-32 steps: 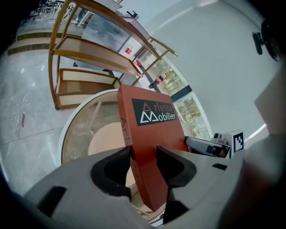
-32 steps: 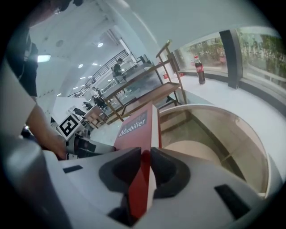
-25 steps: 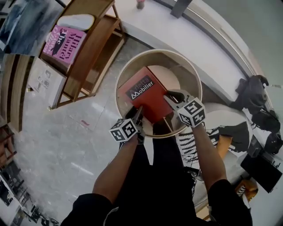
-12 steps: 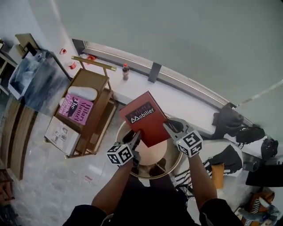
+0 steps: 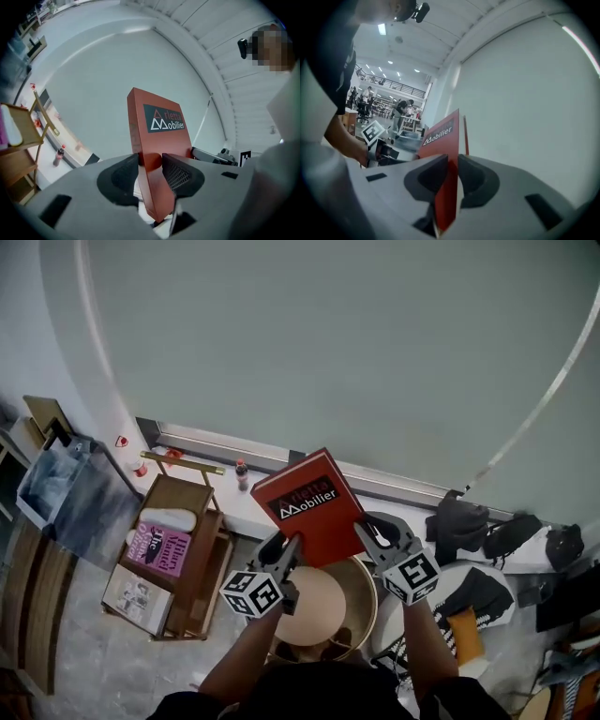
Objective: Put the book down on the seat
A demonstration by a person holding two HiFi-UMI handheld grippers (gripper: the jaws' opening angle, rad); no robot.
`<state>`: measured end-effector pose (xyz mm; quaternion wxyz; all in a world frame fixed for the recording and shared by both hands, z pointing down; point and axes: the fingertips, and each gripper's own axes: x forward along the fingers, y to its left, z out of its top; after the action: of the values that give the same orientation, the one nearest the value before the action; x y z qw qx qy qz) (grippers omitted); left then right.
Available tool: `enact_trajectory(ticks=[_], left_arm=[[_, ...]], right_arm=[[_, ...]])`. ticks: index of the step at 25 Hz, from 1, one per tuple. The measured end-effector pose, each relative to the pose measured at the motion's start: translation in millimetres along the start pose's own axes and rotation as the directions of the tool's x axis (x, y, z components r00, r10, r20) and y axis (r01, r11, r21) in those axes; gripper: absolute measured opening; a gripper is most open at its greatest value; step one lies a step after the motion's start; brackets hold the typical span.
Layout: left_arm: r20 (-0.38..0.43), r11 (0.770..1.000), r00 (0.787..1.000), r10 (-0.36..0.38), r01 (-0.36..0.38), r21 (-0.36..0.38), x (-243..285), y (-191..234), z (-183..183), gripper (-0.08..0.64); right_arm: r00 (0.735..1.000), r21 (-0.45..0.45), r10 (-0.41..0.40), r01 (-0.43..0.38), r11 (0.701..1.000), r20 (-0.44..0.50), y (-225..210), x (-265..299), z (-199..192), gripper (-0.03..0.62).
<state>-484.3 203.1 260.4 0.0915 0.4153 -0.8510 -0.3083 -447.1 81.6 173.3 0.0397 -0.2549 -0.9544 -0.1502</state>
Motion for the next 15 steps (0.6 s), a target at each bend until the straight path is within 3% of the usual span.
enact_trajectory(ticks=[4,8,15], left_arm=[[0.032,0.991,0.996,-0.087,0.084,0.106,14.6,-41.0,30.5,0.167],[0.033,0.966,0.984,-0.174,0.164,0.200,26.7,-80.2,50.6,0.167],[0.023,0.915,0.950,-0.311,0.293,0.277,39.7,-144.8,62.4,0.167]], right_arm=[[0.993,-0.034,-0.088,0.091,0.995,0.078,-14.9,-32.2,37.3,0.080],[0.975,-0.051,-0.174,0.183,0.982,0.139,-25.2,-65.5,63.0,0.080],[0.930,-0.081,-0.297,0.321,0.944,0.216,-30.0,-126.3,96.2,0.079]])
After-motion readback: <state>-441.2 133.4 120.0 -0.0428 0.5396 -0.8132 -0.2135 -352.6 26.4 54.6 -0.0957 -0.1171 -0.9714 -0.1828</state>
